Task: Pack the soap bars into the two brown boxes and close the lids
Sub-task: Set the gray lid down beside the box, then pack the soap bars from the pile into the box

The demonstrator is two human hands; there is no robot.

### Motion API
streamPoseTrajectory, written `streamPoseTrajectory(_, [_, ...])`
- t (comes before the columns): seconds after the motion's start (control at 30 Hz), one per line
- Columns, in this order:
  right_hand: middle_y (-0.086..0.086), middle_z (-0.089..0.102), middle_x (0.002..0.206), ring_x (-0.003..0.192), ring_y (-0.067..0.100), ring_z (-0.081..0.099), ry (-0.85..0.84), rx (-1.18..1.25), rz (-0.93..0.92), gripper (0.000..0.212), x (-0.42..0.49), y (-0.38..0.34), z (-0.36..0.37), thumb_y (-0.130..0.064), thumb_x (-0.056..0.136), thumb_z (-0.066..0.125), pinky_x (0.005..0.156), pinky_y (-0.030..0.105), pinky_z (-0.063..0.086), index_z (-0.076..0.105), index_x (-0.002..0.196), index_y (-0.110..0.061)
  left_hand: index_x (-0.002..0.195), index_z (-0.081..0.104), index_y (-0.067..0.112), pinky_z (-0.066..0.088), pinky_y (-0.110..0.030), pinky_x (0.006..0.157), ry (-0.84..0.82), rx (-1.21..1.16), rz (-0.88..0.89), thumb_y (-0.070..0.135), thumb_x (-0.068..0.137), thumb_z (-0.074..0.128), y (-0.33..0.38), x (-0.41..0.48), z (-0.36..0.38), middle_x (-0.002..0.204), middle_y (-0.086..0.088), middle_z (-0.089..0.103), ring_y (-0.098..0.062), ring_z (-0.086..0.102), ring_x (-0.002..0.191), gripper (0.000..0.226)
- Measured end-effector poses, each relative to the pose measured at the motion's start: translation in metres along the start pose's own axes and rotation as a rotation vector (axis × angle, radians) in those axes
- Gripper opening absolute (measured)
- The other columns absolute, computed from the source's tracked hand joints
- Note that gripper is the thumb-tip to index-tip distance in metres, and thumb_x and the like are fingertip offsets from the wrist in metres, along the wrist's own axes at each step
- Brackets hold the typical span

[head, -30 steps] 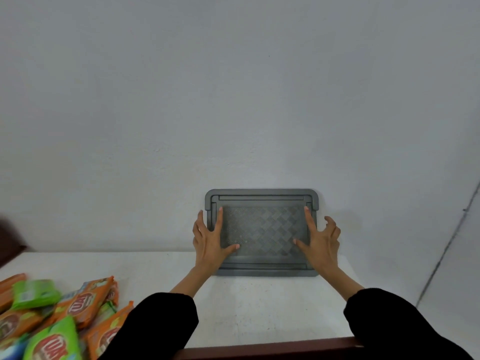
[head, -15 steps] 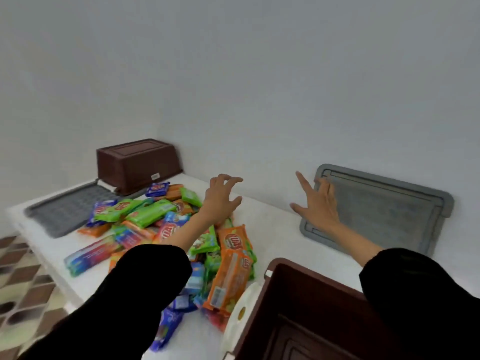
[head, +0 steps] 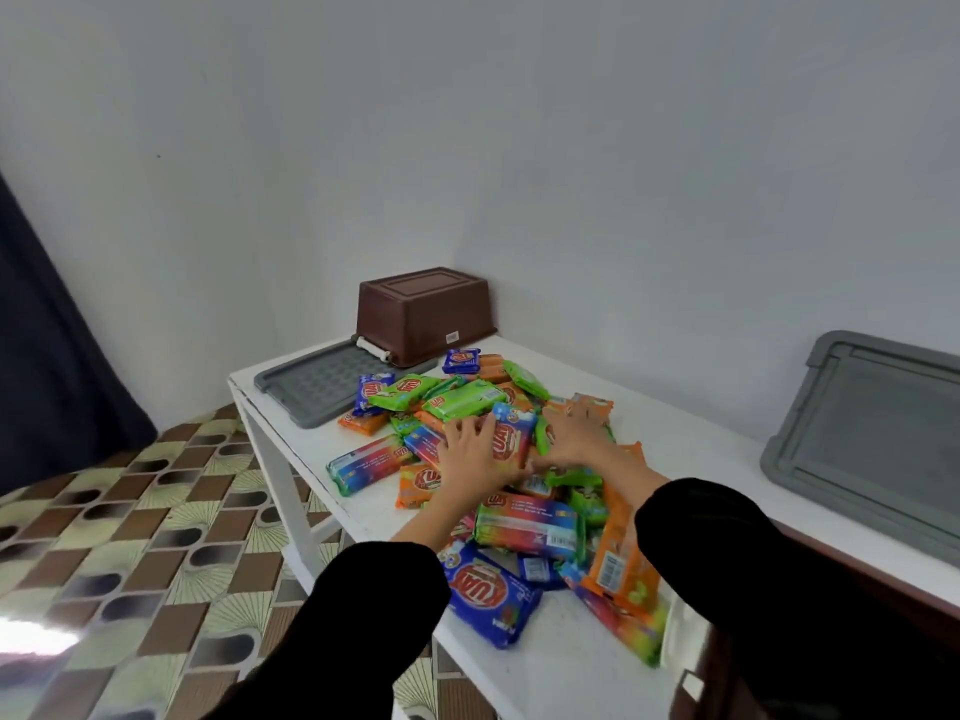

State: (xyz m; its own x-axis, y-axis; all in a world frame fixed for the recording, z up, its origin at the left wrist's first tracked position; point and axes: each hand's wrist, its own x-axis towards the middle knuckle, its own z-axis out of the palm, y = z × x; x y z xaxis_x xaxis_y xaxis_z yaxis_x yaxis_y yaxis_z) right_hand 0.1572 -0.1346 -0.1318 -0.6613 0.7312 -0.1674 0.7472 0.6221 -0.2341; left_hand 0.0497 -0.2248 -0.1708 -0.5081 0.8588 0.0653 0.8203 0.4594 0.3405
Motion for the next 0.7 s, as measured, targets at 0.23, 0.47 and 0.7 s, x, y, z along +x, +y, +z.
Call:
streamPoseTrajectory(0.23, [0.017, 0.019, 0.155, 0.144, 0.036, 0.012, -0.041, 0.064, 0.205, 0.096, 0.001, 0.001, 0.011, -0.041, 0.079, 0.068, 0.118, 0.046, 0.016, 0.006, 0.15, -0.026, 0.148, 0.013, 0.017, 0.035, -0.04, 0.104, -0.06, -0.052, 0.012, 0.041, 0.077, 0.068, 0.003, 0.012, -0.001, 0.141, -0.013, 0.03, -0.03, 0.025, 0.134, 0.092])
streamPoseTrajectory(0.47, [0.017, 0.032, 0.149, 0.136, 0.032, 0.033, 0.066, 0.321, 0.289, 0.107, 0.002, 0.003, 0.009, -0.025, 0.069, 0.077, 0.108, 0.036, 0.035, 0.007, 0.15, -0.016, 0.145, 0.019, 0.008, 0.036, -0.038, 0.104, -0.013, -0.024, -0.042, 0.051, 0.073, 0.069, 0.009, 0.017, -0.004, 0.141, -0.013, 0.038, -0.029, 0.032, 0.132, 0.098])
streamPoseTrajectory(0.7, [0.018, 0.033, 0.143, 0.127, 0.032, 0.042, 0.158, 0.542, 0.331, 0.107, -0.04, 0.031, -0.051, -0.015, 0.066, 0.077, 0.089, 0.036, 0.048, 0.009, 0.149, -0.015, 0.138, 0.036, 0.011, 0.044, -0.039, 0.098, 0.047, -0.1, 0.102, 0.049, 0.064, 0.077, 0.039, 0.01, -0.045, 0.132, -0.011, 0.048, -0.028, 0.047, 0.121, 0.093])
